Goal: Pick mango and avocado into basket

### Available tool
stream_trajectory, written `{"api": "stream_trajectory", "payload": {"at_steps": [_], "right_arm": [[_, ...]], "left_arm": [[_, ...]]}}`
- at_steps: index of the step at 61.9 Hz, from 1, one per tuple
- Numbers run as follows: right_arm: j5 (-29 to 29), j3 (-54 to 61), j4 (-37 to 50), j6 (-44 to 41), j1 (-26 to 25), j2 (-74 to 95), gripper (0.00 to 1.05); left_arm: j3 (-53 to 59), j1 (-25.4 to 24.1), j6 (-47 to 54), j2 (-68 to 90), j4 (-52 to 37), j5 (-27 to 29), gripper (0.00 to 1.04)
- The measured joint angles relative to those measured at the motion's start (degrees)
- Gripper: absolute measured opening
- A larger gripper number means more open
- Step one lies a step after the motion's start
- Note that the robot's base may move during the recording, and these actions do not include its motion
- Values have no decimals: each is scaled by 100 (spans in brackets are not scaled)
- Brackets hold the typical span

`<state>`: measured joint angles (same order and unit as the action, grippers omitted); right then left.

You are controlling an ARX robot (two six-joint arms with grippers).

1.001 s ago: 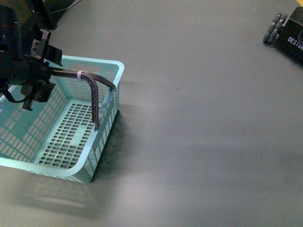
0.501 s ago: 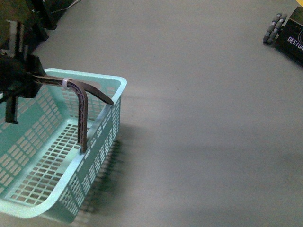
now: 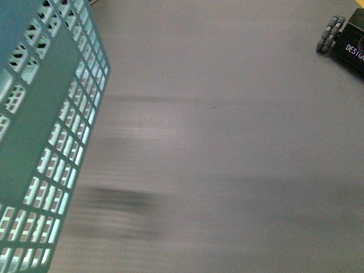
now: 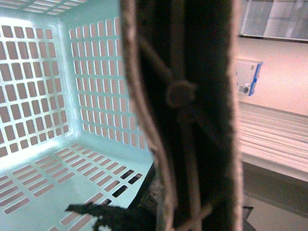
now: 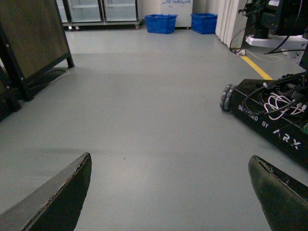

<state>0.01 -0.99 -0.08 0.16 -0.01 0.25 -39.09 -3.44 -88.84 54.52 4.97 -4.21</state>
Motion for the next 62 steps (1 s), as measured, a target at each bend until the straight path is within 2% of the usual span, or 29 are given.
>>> {"api": "stream_trajectory", "payload": {"at_steps": [6, 62], "right_arm": [[0, -2, 0, 0, 0, 0, 96], [0, 0, 0, 0, 0, 0, 96]], "left_arm": [[-144, -195, 9, -767, 708, -96, 4], [-219, -236, 61, -876, 778, -118, 4]]}}
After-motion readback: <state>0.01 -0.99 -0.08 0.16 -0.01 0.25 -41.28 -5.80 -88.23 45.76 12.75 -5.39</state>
